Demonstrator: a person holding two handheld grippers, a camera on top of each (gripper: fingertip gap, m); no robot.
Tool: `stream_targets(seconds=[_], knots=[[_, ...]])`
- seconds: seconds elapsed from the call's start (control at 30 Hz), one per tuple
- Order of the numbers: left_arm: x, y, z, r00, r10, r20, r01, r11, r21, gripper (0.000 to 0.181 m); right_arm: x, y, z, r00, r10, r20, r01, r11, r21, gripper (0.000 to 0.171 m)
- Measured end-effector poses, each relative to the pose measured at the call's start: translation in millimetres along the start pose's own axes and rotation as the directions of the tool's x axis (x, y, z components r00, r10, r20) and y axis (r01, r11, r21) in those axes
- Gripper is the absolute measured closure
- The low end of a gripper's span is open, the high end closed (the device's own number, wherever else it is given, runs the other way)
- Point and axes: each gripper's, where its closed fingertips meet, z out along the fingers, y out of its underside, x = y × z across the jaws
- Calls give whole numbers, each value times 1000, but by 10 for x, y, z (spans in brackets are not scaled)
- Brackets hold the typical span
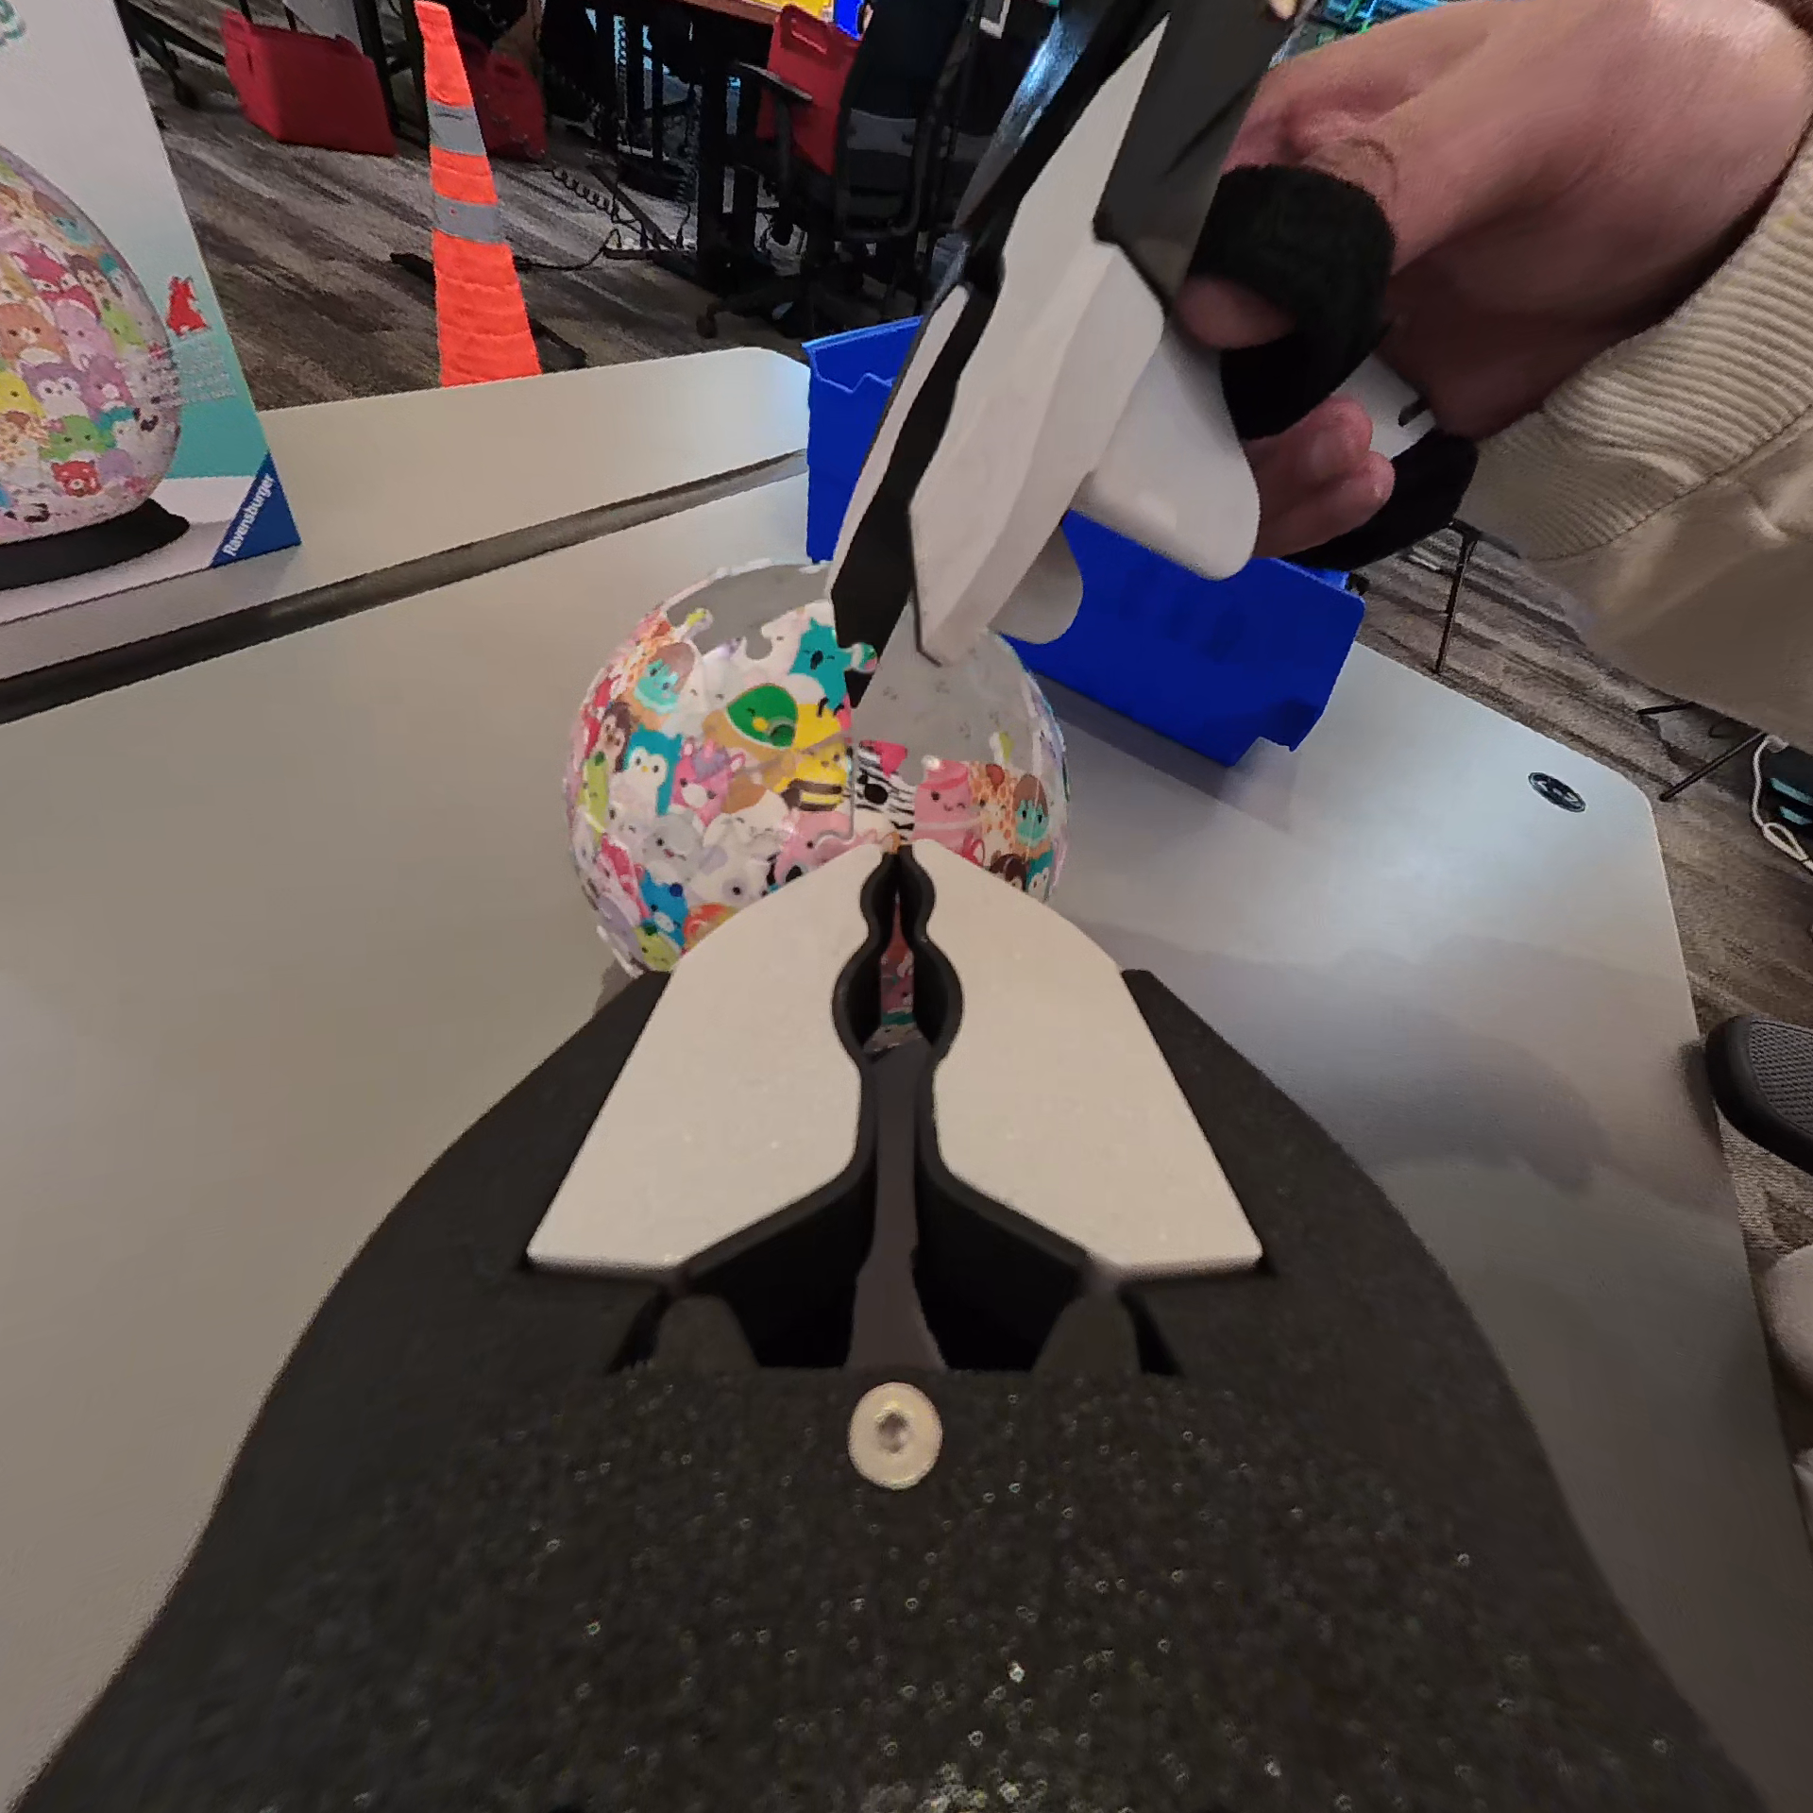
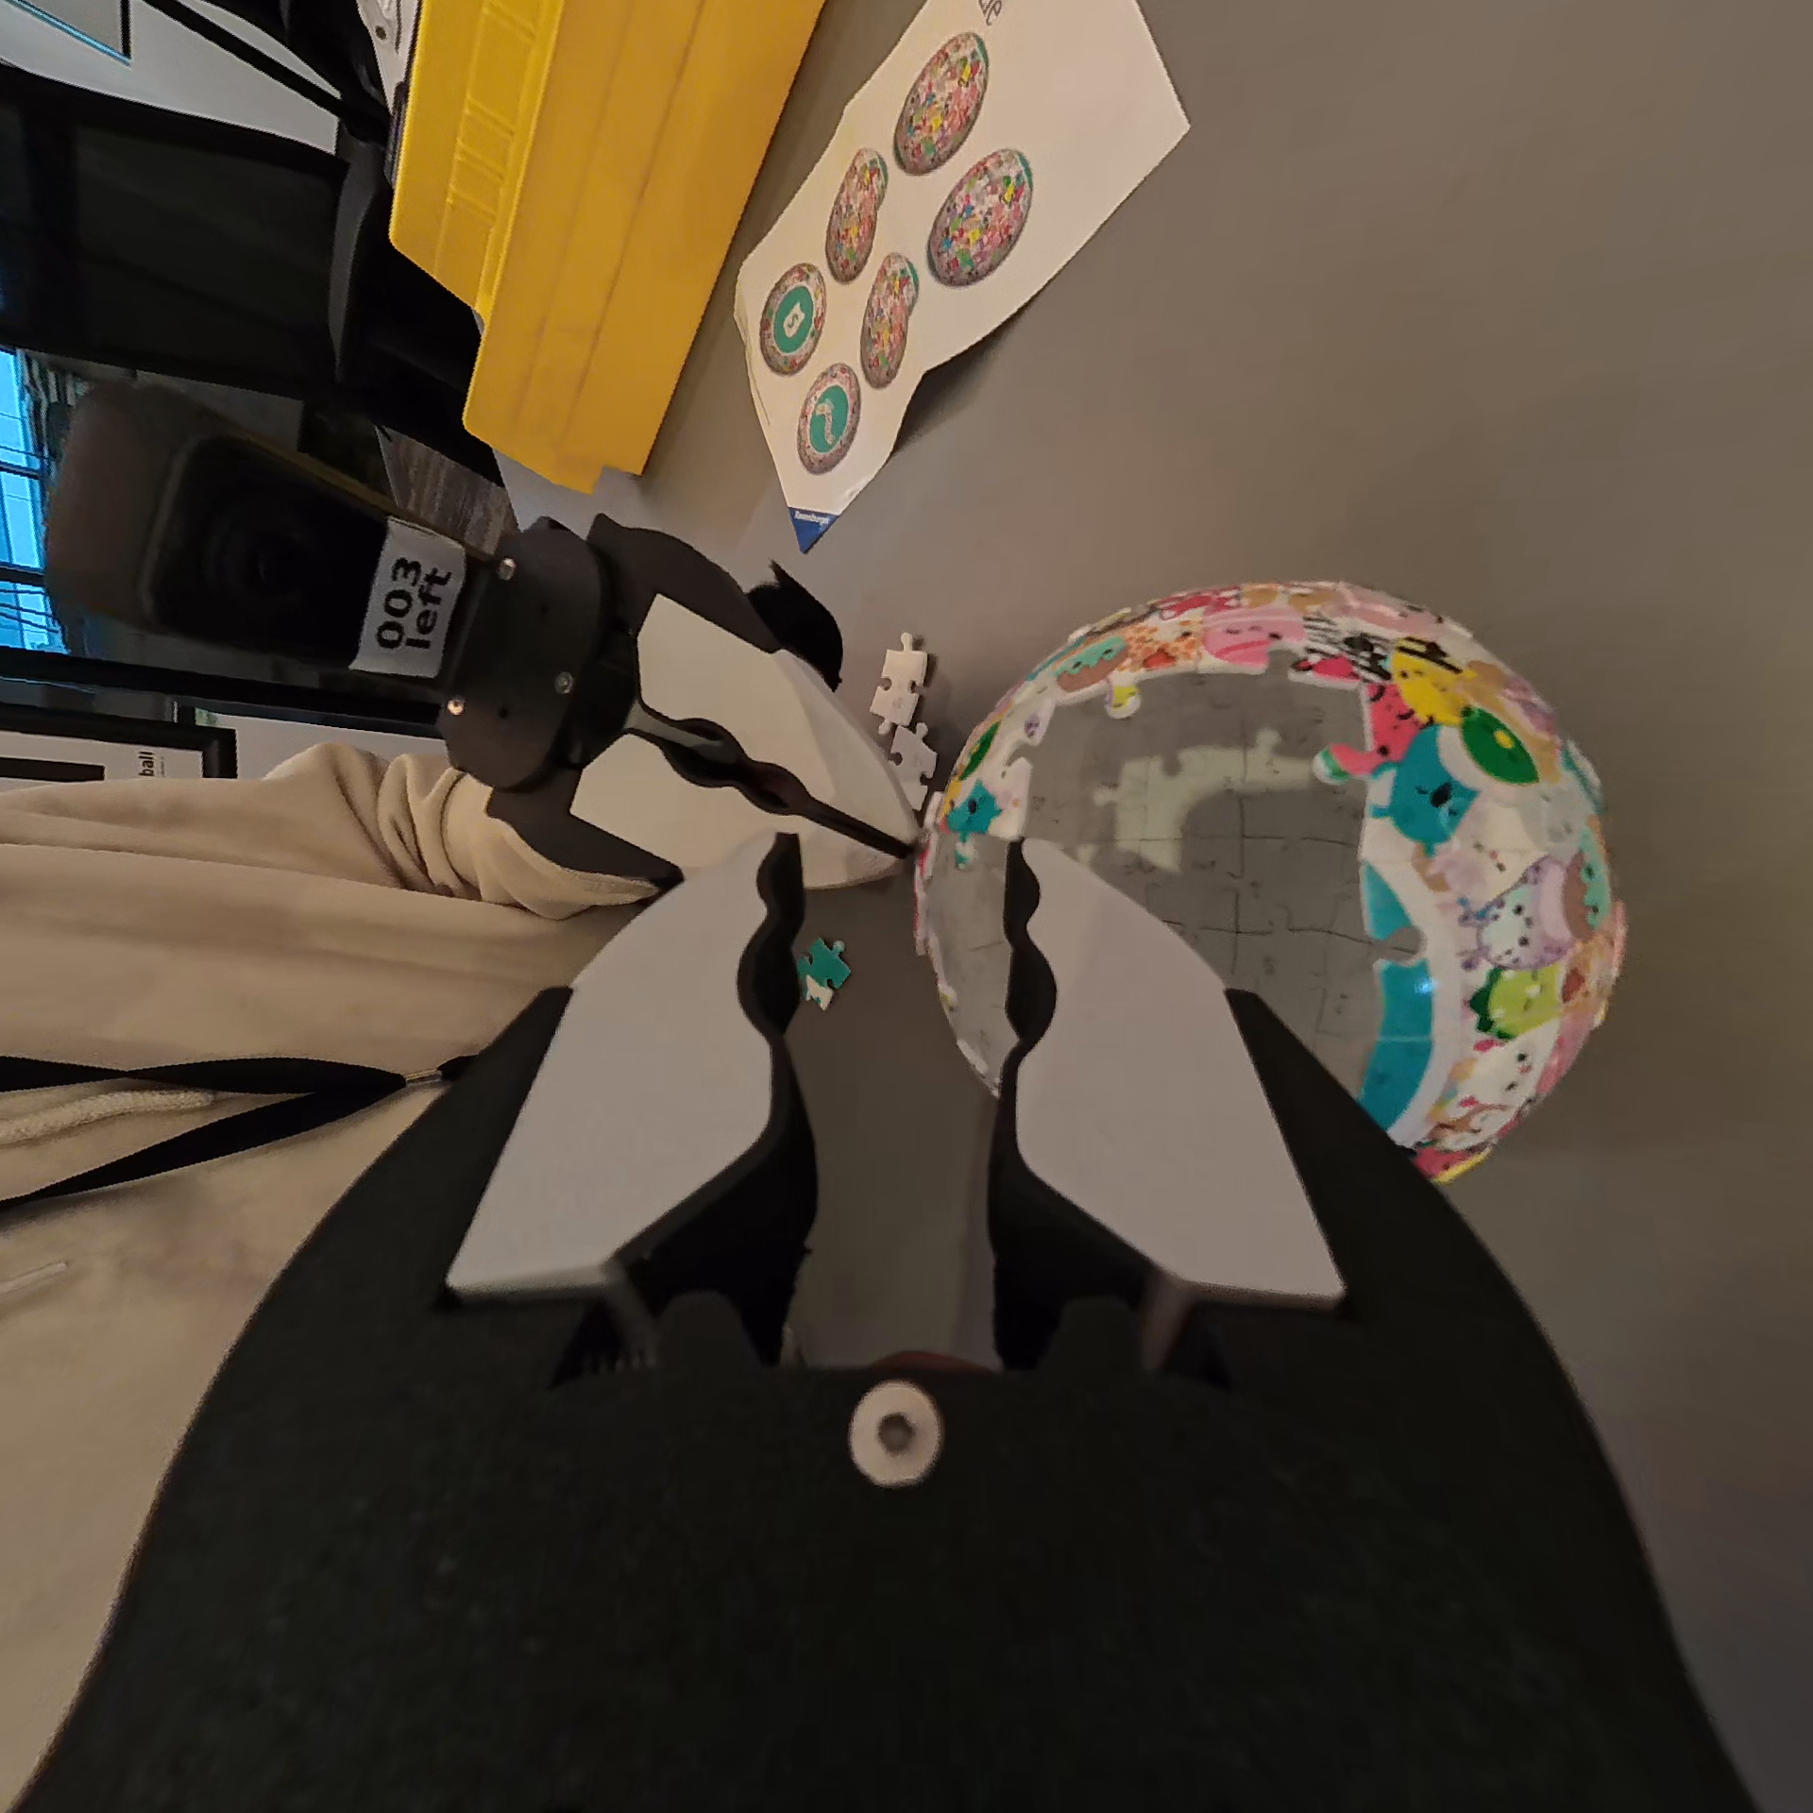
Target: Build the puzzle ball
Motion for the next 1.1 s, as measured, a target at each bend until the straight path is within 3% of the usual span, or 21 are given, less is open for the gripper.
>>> stream_targets(seconds=[0.53, 0.83, 0.93, 1.03, 1.1], knots=[[-43, -29, -60, 1000, -9, 4, 9, 1000, 26, 181, -6, 89, 12, 1000, 15, 7, -15, 1000, -21, 134], [-67, 10, -98, 1000, -27, 9, 27, 1000, 12, 181, 31, 69, -147, 976, -26, -215, 15, 999, -49, 139], [-28, 41, -281, 999, -52, 13, 51, 998, 23, 181, -89, -12, -248, 940, -171, -297, 158, 985, -68, 171], [38, 188, -534, 994, -104, 22, 103, 994, 31, 181, -185, -170, -224, 802, -459, -383, 452, 885, -114, 171], [62, 300, -680, 991, -129, 36, 129, 991, 26, 181, -96, -169, -169, 707, -557, -436, 517, 827, -219, 171]])
